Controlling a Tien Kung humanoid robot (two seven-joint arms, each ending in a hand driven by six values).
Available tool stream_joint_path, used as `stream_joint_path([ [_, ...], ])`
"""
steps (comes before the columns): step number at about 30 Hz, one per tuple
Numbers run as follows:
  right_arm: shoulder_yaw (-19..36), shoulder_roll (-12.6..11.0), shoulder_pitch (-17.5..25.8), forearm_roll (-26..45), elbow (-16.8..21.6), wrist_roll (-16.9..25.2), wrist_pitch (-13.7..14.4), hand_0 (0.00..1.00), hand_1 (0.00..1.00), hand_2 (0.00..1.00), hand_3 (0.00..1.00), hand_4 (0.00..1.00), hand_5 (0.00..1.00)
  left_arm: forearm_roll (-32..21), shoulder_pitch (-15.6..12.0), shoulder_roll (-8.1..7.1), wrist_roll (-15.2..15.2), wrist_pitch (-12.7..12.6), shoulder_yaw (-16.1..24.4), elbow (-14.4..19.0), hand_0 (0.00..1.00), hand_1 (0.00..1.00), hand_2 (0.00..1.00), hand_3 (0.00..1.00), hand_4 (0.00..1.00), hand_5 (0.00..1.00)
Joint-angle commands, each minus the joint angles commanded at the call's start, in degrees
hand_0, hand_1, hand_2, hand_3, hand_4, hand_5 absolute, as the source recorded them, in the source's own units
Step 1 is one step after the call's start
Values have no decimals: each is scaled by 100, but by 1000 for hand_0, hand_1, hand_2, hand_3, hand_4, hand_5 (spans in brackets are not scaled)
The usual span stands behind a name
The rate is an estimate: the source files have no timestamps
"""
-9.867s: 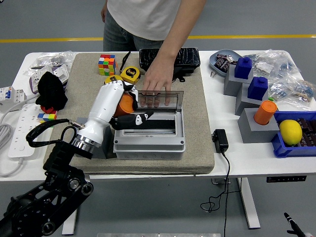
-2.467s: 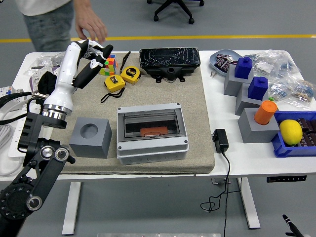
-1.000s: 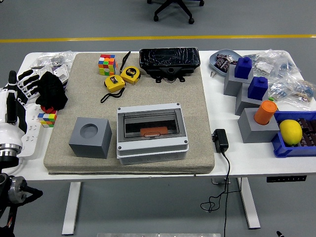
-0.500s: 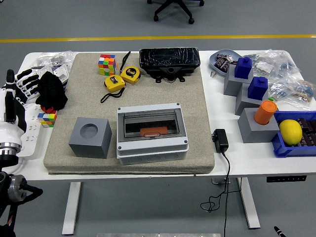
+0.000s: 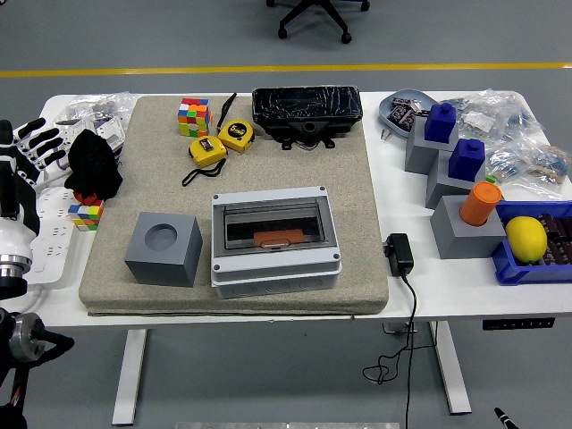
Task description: Fetch the battery,place it into the box,close the lid of the box
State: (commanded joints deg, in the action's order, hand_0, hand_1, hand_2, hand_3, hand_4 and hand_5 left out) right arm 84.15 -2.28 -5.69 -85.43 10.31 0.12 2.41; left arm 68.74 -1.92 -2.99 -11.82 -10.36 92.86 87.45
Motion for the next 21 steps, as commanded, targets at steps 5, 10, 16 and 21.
stream_joint_path([
  [5,36,3,-11,-29,0,-9,2,950,835,754,794,998,998,13,14,12,1,2,11,24,613,680,661,690,998,988],
  [10,40,15,-22,-31,0,-6,0,950,835,754,794,998,998,11,15,29,-14,-14,64,37,611,679,661,690,998,984],
  [16,77,32,-35,-44,0,-6,0,950,836,754,794,998,998,32,22,43,-12,-17,72,54,610,677,659,688,998,980],
  [21,124,47,-31,-95,0,-17,3,948,834,754,794,998,998,50,40,51,-8,-19,65,78,611,674,656,687,998,978],
])
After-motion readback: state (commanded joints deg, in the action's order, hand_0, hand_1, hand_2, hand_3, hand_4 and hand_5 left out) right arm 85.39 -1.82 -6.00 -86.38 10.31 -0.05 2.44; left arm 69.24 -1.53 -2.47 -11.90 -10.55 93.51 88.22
